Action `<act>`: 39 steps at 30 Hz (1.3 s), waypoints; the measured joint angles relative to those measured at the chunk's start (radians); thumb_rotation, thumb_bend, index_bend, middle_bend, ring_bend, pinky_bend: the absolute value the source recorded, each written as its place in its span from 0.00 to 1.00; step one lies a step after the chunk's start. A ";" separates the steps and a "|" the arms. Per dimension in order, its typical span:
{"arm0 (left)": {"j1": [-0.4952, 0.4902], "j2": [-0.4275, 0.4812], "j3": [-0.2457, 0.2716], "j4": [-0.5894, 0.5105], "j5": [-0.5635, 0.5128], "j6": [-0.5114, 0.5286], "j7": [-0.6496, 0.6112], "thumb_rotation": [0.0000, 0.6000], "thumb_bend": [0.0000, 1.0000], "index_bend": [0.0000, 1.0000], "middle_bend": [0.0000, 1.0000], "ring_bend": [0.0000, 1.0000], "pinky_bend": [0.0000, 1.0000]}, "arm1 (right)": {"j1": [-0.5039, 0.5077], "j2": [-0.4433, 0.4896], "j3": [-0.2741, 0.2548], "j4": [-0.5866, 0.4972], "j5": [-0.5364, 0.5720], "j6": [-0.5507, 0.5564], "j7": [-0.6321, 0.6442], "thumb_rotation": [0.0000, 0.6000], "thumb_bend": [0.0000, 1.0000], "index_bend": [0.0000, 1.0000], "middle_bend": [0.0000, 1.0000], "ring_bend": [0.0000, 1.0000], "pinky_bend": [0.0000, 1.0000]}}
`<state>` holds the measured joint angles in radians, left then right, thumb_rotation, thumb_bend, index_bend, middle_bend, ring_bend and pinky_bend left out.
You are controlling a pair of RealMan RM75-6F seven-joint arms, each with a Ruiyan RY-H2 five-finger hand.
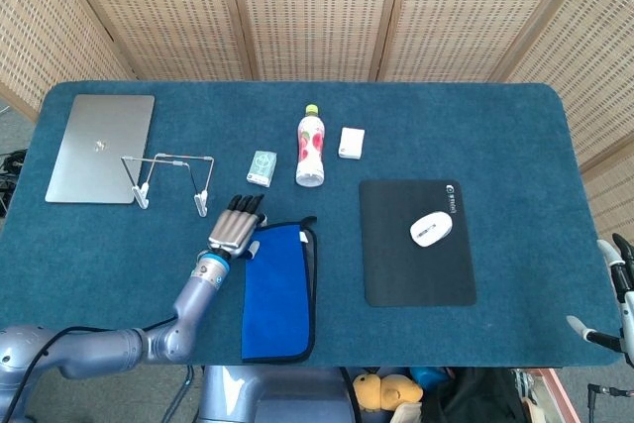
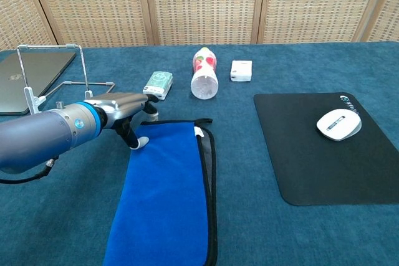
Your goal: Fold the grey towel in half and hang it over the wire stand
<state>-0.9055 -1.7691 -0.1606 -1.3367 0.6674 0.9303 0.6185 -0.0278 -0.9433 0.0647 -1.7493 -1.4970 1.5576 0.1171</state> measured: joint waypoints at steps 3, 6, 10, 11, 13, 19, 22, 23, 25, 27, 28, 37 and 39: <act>0.001 -0.001 -0.003 -0.002 0.001 0.004 -0.001 1.00 0.40 0.79 0.00 0.00 0.00 | 0.000 0.000 0.000 0.000 -0.001 0.001 0.001 1.00 0.00 0.00 0.00 0.00 0.00; 0.002 -0.004 -0.004 -0.001 0.007 0.011 -0.001 1.00 0.40 0.80 0.00 0.00 0.00 | 0.000 0.000 -0.001 0.000 -0.002 0.001 0.002 1.00 0.00 0.00 0.00 0.00 0.00; 0.003 -0.006 -0.005 0.001 0.010 0.014 0.001 1.00 0.40 0.80 0.00 0.00 0.00 | -0.001 0.001 0.000 0.001 -0.001 0.002 0.002 1.00 0.00 0.00 0.00 0.00 0.00; 0.003 -0.007 -0.006 0.001 0.013 0.015 0.001 1.00 0.40 0.80 0.00 0.00 0.00 | -0.001 0.000 0.000 0.001 -0.002 0.003 0.002 1.00 0.00 0.00 0.00 0.00 0.00; 0.004 -0.007 -0.005 0.000 0.018 0.017 0.001 1.00 0.43 0.80 0.00 0.00 0.00 | -0.001 0.000 -0.001 0.001 -0.002 0.003 0.002 1.00 0.00 0.00 0.00 0.00 0.00; 0.009 -0.005 -0.003 -0.007 0.032 0.018 -0.005 1.00 0.60 0.81 0.00 0.00 0.00 | -0.001 0.001 -0.001 0.001 -0.003 0.004 0.003 1.00 0.00 0.00 0.00 0.00 0.00; 0.011 -0.002 -0.008 -0.014 0.038 0.019 -0.011 1.00 0.60 0.82 0.00 0.00 0.00 | -0.002 0.001 -0.001 0.001 -0.003 0.005 0.006 1.00 0.00 0.00 0.00 0.00 0.00; 0.012 0.001 -0.009 -0.018 0.042 0.021 -0.013 1.00 0.60 0.83 0.00 0.00 0.00 | -0.002 0.001 -0.001 0.001 -0.004 0.005 0.006 1.00 0.00 0.00 0.00 0.00 0.00; 0.012 0.007 -0.012 -0.026 0.048 0.023 -0.015 1.00 0.60 0.84 0.00 0.00 0.00 | -0.002 0.002 -0.001 0.002 -0.004 0.006 0.008 1.00 0.00 0.00 0.00 0.00 0.00; 0.012 0.016 -0.016 -0.042 0.057 0.028 -0.016 1.00 0.61 0.85 0.00 0.00 0.00 | -0.002 0.003 -0.001 0.001 -0.005 0.006 0.010 1.00 0.00 0.00 0.00 0.00 0.00; 0.012 0.021 -0.018 -0.050 0.061 0.031 -0.016 1.00 0.61 0.85 0.00 0.00 0.00 | -0.003 0.003 -0.001 0.001 -0.005 0.007 0.011 1.00 0.00 0.00 0.00 0.00 0.00; 0.003 0.111 -0.053 -0.180 0.095 0.070 -0.003 1.00 0.60 0.86 0.00 0.00 0.00 | -0.006 0.009 -0.002 0.001 -0.011 0.015 0.025 1.00 0.00 0.00 0.00 0.00 0.00; -0.001 0.140 -0.064 -0.219 0.095 0.082 0.009 1.00 0.60 0.86 0.00 0.00 0.00 | -0.008 0.010 -0.003 0.000 -0.013 0.017 0.029 1.00 0.00 0.00 0.00 0.00 0.00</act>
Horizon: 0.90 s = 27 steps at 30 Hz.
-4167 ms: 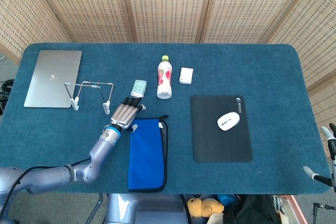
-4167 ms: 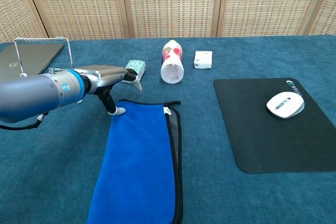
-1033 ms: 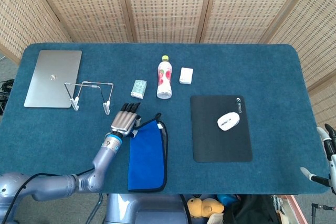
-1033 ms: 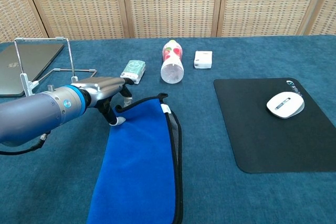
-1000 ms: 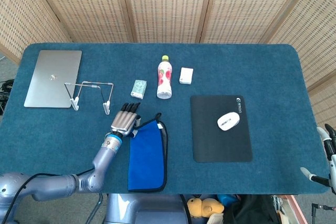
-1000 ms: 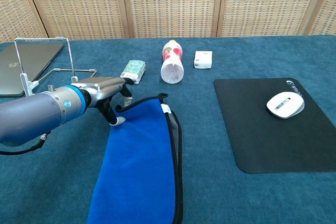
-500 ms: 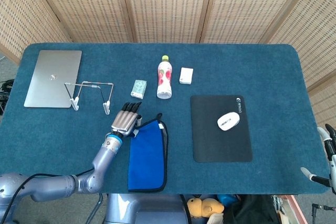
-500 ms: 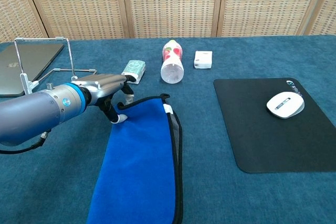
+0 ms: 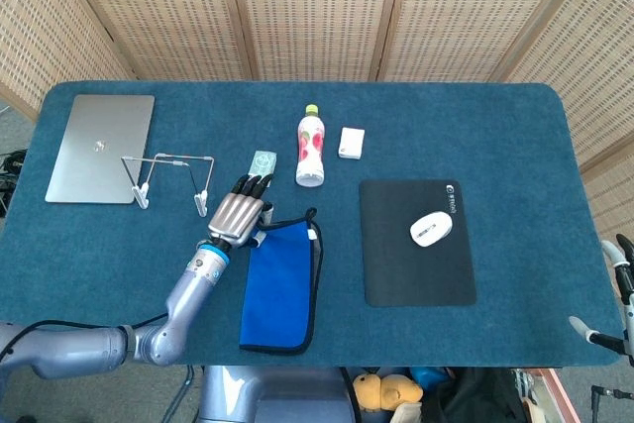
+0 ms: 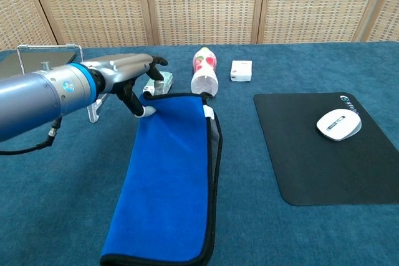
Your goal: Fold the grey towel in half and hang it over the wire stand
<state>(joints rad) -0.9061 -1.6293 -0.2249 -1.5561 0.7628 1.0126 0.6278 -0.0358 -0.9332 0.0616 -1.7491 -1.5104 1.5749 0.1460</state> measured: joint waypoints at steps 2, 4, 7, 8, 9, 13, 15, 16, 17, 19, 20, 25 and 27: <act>-0.005 0.031 -0.013 -0.043 -0.002 0.018 0.017 1.00 0.60 0.86 0.00 0.00 0.00 | -0.001 0.001 -0.001 0.000 -0.003 0.003 0.003 1.00 0.00 0.00 0.00 0.00 0.00; -0.009 0.059 -0.026 -0.080 -0.007 0.033 0.031 1.00 0.60 0.86 0.00 0.00 0.00 | -0.002 0.003 -0.001 -0.001 -0.007 0.006 0.006 1.00 0.00 0.00 0.00 0.00 0.00; -0.017 0.110 -0.051 -0.141 -0.022 0.060 0.054 1.00 0.60 0.86 0.00 0.00 0.00 | -0.005 0.004 -0.003 -0.001 -0.012 0.010 0.011 1.00 0.00 0.00 0.00 0.00 0.00; -0.019 0.123 -0.058 -0.155 -0.027 0.066 0.058 1.00 0.60 0.86 0.00 0.00 0.00 | -0.005 0.005 -0.003 -0.001 -0.012 0.011 0.012 1.00 0.00 0.00 0.00 0.00 0.00; -0.021 0.135 -0.065 -0.169 -0.032 0.070 0.060 1.00 0.60 0.86 0.00 0.00 0.00 | -0.005 0.006 -0.003 -0.001 -0.012 0.011 0.015 1.00 0.00 0.00 0.00 0.00 0.00; -0.026 0.198 -0.096 -0.217 -0.051 0.091 0.066 1.00 0.60 0.86 0.00 0.00 0.00 | -0.005 0.008 -0.004 0.001 -0.012 0.009 0.024 1.00 0.00 0.00 0.00 0.00 0.00; -0.028 0.234 -0.111 -0.234 -0.058 0.101 0.068 1.00 0.60 0.86 0.00 0.00 0.00 | -0.005 0.008 -0.003 0.002 -0.011 0.009 0.026 1.00 0.00 0.00 0.00 0.00 0.00; -0.029 0.248 -0.118 -0.241 -0.064 0.105 0.067 1.00 0.60 0.86 0.00 0.00 0.00 | -0.005 0.008 -0.003 0.002 -0.011 0.009 0.026 1.00 0.00 0.00 0.00 0.00 0.00; -0.029 0.268 -0.127 -0.249 -0.072 0.107 0.064 1.00 0.60 0.86 0.00 0.00 0.00 | -0.004 0.009 -0.003 0.002 -0.011 0.008 0.026 1.00 0.00 0.00 0.00 0.00 0.00; -0.029 0.297 -0.140 -0.258 -0.084 0.109 0.058 1.00 0.61 0.86 0.00 0.00 0.00 | -0.004 0.008 -0.004 0.002 -0.012 0.008 0.024 1.00 0.00 0.00 0.00 0.00 0.00; -0.029 0.316 -0.148 -0.262 -0.091 0.109 0.051 1.00 0.60 0.86 0.00 0.00 0.00 | -0.004 0.008 -0.004 0.001 -0.013 0.008 0.023 1.00 0.00 0.00 0.00 0.00 0.00; -0.025 0.388 -0.178 -0.267 -0.115 0.101 0.010 1.00 0.60 0.86 0.00 0.00 0.00 | -0.003 0.007 -0.006 -0.003 -0.017 0.007 0.016 1.00 0.00 0.00 0.00 0.00 0.00; -0.022 0.411 -0.187 -0.262 -0.120 0.096 -0.009 1.00 0.60 0.86 0.00 0.00 0.00 | -0.004 0.006 -0.007 -0.004 -0.019 0.008 0.013 1.00 0.00 0.00 0.00 0.00 0.00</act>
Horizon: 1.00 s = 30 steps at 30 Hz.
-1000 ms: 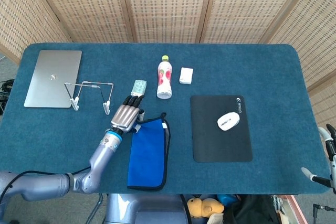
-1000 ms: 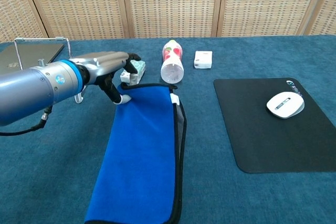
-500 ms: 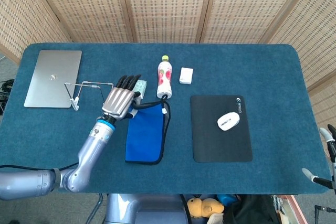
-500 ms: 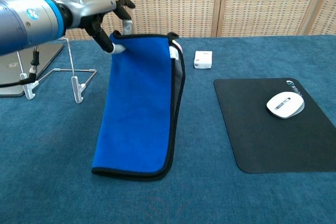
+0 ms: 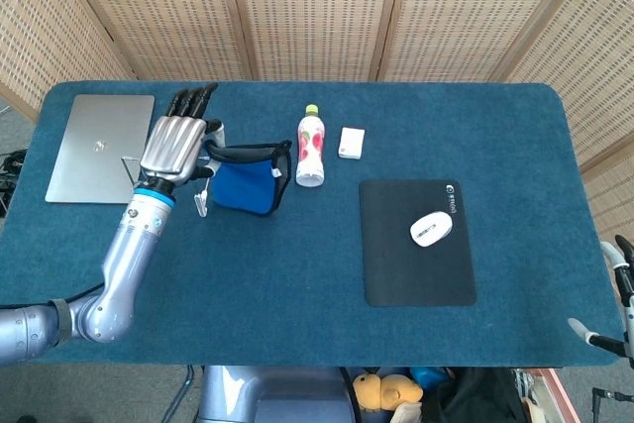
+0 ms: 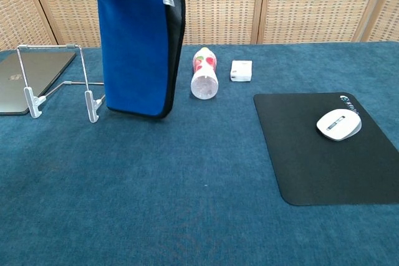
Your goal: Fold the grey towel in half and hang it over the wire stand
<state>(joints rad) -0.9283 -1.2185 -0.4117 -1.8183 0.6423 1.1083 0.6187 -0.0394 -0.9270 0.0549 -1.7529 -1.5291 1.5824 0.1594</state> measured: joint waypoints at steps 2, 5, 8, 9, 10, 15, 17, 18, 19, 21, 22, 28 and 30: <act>0.005 0.018 -0.007 0.010 -0.005 -0.010 -0.024 1.00 0.60 0.86 0.00 0.00 0.00 | -0.001 -0.001 -0.001 -0.001 -0.001 0.001 -0.002 1.00 0.00 0.00 0.00 0.00 0.00; 0.019 0.043 -0.019 0.035 -0.001 -0.036 -0.089 1.00 0.60 0.86 0.00 0.00 0.00 | 0.000 -0.002 -0.001 -0.002 -0.001 0.000 -0.007 1.00 0.00 0.00 0.00 0.00 0.00; 0.040 0.077 -0.027 0.067 0.007 -0.071 -0.166 1.00 0.60 0.86 0.00 0.00 0.00 | 0.001 -0.004 -0.003 -0.003 -0.003 -0.003 -0.014 1.00 0.00 0.00 0.00 0.00 0.00; 0.046 0.089 -0.029 0.077 0.008 -0.081 -0.189 1.00 0.60 0.86 0.00 0.00 0.00 | 0.002 -0.005 -0.004 -0.004 -0.004 -0.005 -0.017 1.00 0.00 0.00 0.00 0.00 0.00; 0.052 0.100 -0.031 0.086 0.010 -0.091 -0.210 1.00 0.61 0.86 0.00 0.00 0.00 | 0.003 -0.006 -0.004 -0.004 -0.004 -0.005 -0.018 1.00 0.00 0.00 0.00 0.00 0.00; 0.089 0.158 -0.037 0.117 0.019 -0.124 -0.296 1.00 0.60 0.86 0.00 0.00 0.00 | 0.004 -0.008 -0.005 -0.007 -0.007 -0.006 -0.025 1.00 0.00 0.00 0.00 0.00 0.00; 0.108 0.180 -0.036 0.121 0.024 -0.129 -0.322 1.00 0.60 0.86 0.00 0.00 0.00 | 0.004 -0.008 -0.006 -0.008 -0.010 -0.006 -0.027 1.00 0.00 0.00 0.00 0.00 0.00; 0.118 0.191 -0.035 0.121 0.027 -0.129 -0.334 1.00 0.60 0.86 0.00 0.00 0.00 | 0.003 -0.008 -0.007 -0.008 -0.011 -0.005 -0.026 1.00 0.00 0.00 0.00 0.00 0.00; 0.129 0.202 -0.033 0.121 0.031 -0.131 -0.346 1.00 0.60 0.86 0.00 0.00 0.00 | 0.003 -0.007 -0.007 -0.008 -0.012 -0.004 -0.025 1.00 0.00 0.00 0.00 0.00 0.00; 0.151 0.223 -0.027 0.121 0.038 -0.135 -0.374 1.00 0.60 0.86 0.00 0.00 0.00 | 0.002 -0.007 -0.008 -0.009 -0.015 -0.002 -0.023 1.00 0.00 0.00 0.00 0.00 0.00; 0.160 0.231 -0.024 0.121 0.041 -0.137 -0.386 1.00 0.60 0.86 0.00 0.00 0.00 | 0.001 -0.006 -0.009 -0.009 -0.017 -0.001 -0.023 1.00 0.00 0.00 0.00 0.00 0.00; 0.211 0.271 0.001 0.125 0.065 -0.153 -0.456 1.00 0.60 0.86 0.00 0.00 0.00 | -0.001 -0.005 -0.014 -0.010 -0.032 0.005 -0.019 1.00 0.00 0.00 0.00 0.00 0.00; 0.224 0.281 0.006 0.127 0.074 -0.157 -0.482 1.00 0.60 0.86 0.00 0.00 0.00 | -0.002 -0.004 -0.016 -0.011 -0.035 0.008 -0.019 1.00 0.00 0.00 0.00 0.00 0.00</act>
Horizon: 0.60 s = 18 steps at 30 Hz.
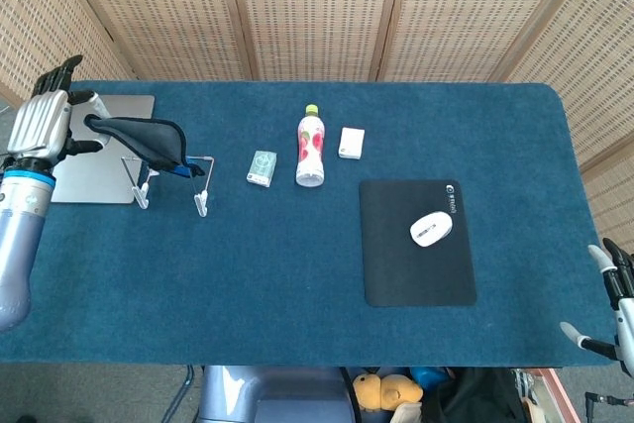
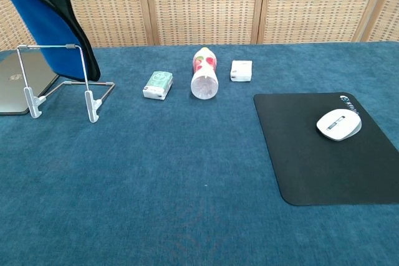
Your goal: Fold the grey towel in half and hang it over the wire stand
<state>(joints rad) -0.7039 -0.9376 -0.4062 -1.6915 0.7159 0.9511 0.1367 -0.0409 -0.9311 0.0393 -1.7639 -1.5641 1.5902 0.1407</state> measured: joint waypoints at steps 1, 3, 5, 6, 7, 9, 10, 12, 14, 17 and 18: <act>0.007 0.005 0.002 0.001 0.004 -0.001 -0.012 1.00 0.60 0.86 0.00 0.00 0.00 | -0.001 0.001 -0.001 -0.001 -0.002 0.002 0.001 1.00 0.00 0.00 0.00 0.00 0.00; 0.022 0.015 0.005 0.002 0.015 -0.004 -0.041 1.00 0.60 0.86 0.00 0.00 0.00 | -0.002 0.002 -0.002 -0.001 -0.005 0.005 0.004 1.00 0.00 0.00 0.00 0.00 0.00; 0.040 0.027 0.008 0.001 0.030 -0.006 -0.072 1.00 0.60 0.86 0.00 0.00 0.00 | -0.003 0.002 -0.003 -0.001 -0.008 0.008 0.008 1.00 0.00 0.00 0.00 0.00 0.00; 0.049 0.032 0.010 0.001 0.039 -0.007 -0.084 1.00 0.60 0.86 0.00 0.00 0.00 | -0.004 0.003 -0.003 -0.001 -0.011 0.011 0.010 1.00 0.00 0.00 0.00 0.00 0.00; 0.056 0.037 0.013 0.000 0.049 -0.008 -0.096 1.00 0.60 0.86 0.00 0.00 0.00 | -0.004 0.004 -0.004 -0.001 -0.012 0.012 0.012 1.00 0.00 0.00 0.00 0.00 0.00; 0.073 0.046 0.020 -0.003 0.074 -0.010 -0.119 1.00 0.60 0.86 0.00 0.00 0.00 | -0.005 0.005 -0.005 -0.001 -0.016 0.014 0.014 1.00 0.00 0.00 0.00 0.00 0.00; 0.080 0.049 0.024 -0.005 0.085 -0.011 -0.129 1.00 0.60 0.86 0.00 0.00 0.00 | -0.005 0.006 -0.005 -0.002 -0.018 0.015 0.016 1.00 0.00 0.00 0.00 0.00 0.00; 0.095 0.055 0.033 -0.012 0.108 -0.013 -0.151 1.00 0.60 0.86 0.00 0.00 0.00 | -0.006 0.008 -0.006 -0.002 -0.021 0.018 0.018 1.00 0.00 0.00 0.00 0.00 0.00; 0.109 0.059 0.042 -0.018 0.133 -0.013 -0.167 1.00 0.60 0.86 0.00 0.00 0.00 | -0.008 0.009 -0.007 -0.002 -0.024 0.021 0.021 1.00 0.00 0.00 0.00 0.00 0.00; 0.134 0.061 0.065 -0.027 0.176 -0.011 -0.189 1.00 0.60 0.86 0.00 0.00 0.00 | -0.011 0.012 -0.009 -0.002 -0.030 0.029 0.030 1.00 0.00 0.00 0.00 0.00 0.00; 0.143 0.062 0.074 -0.029 0.191 -0.010 -0.196 1.00 0.60 0.86 0.00 0.00 0.00 | -0.013 0.014 -0.010 -0.002 -0.033 0.033 0.035 1.00 0.00 0.00 0.00 0.00 0.00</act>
<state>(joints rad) -0.5608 -0.8759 -0.3320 -1.7209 0.9070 0.9414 -0.0597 -0.0538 -0.9174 0.0296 -1.7654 -1.5970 1.6237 0.1762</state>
